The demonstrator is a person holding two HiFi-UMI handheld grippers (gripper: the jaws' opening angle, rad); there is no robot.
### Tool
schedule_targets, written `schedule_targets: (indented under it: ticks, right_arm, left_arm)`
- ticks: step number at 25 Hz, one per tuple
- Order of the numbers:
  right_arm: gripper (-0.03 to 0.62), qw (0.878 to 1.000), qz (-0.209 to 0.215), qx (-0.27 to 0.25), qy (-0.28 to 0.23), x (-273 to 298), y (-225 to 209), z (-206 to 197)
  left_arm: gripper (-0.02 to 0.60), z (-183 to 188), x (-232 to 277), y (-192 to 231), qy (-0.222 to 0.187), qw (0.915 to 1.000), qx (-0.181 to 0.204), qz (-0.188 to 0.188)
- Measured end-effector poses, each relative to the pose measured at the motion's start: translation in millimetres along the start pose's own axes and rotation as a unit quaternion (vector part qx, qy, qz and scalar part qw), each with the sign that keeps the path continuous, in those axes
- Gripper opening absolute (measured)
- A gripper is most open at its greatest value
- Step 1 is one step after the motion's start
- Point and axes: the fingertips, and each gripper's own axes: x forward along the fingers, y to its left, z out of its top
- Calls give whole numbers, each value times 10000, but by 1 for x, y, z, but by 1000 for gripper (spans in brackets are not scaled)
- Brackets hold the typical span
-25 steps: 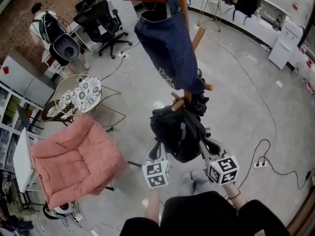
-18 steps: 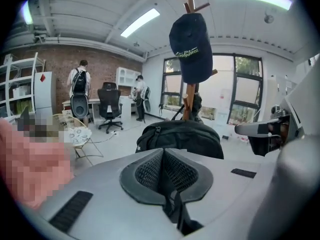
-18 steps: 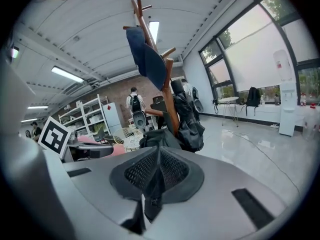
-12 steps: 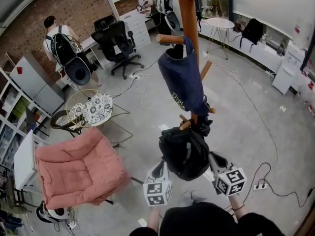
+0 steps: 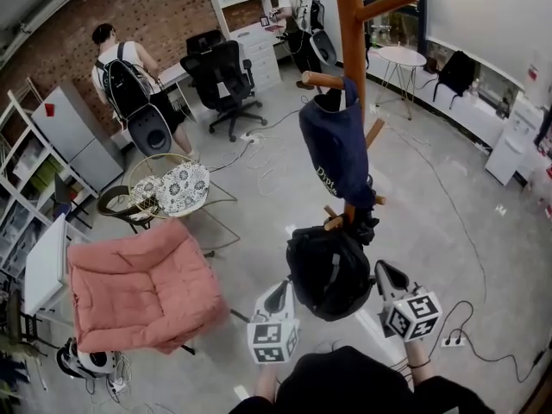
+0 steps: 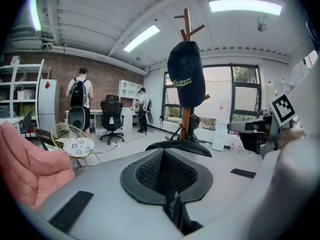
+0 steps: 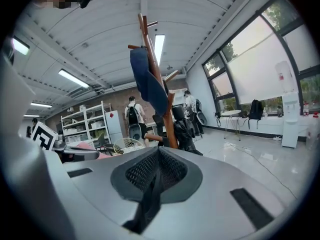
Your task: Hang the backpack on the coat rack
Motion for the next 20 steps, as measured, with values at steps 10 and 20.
schedule_targets:
  ticks: [10, 20]
  right_arm:
    - [12, 9997, 65, -17, -217, 2, -7, 20]
    - [12, 9994, 104, -58, -325, 5, -6, 26]
  left_arm:
    - [17, 17, -15, 17, -319, 9992, -41, 244]
    - [17, 19, -13, 20, -331, 9990, 18, 284]
